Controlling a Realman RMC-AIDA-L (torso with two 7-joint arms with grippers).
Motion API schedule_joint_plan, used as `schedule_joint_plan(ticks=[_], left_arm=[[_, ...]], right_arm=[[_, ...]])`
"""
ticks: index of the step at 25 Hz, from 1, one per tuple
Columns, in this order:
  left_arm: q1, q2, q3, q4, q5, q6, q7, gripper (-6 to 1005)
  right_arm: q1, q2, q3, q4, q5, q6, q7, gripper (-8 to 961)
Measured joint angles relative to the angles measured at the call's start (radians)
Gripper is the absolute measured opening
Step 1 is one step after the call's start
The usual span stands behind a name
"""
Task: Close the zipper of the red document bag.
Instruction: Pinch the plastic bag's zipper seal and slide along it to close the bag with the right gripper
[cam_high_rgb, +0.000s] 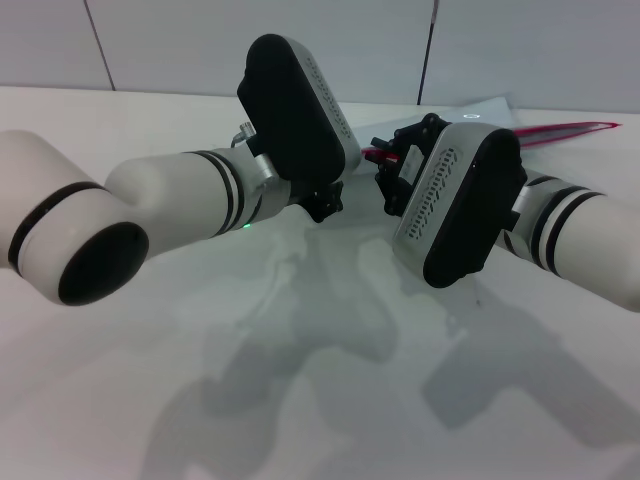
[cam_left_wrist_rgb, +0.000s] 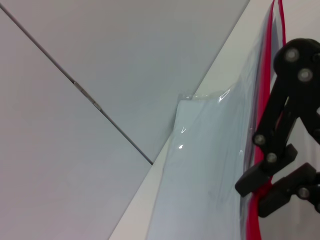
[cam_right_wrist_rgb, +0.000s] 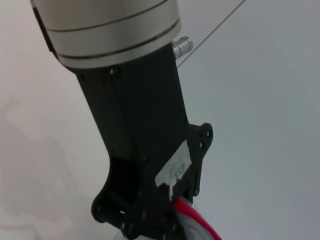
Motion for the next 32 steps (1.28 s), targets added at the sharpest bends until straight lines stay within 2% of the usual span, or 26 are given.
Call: schedule_joint_plan(ticks=[14,25,32], left_arm=[[0.024,0.001,-0.008,-0.029,0.002,-0.003,0.0,155],[0.136,0.007,-0.039,-0.144,0.012,-0.035,0.028,160],[0.184,0.006,-0.054,-0.177,0.012,-0.041,0.056,163]], right_arm=[[-0.012,0.0,0.055,0.009,-0.004,0.001,0.001,78],[-0.015,0.0,0.173,0.088,-0.01,0.006,-0.01,79],[-0.016,-0.002,0.242,0.147,-0.012,0.047,-0.012,79]])
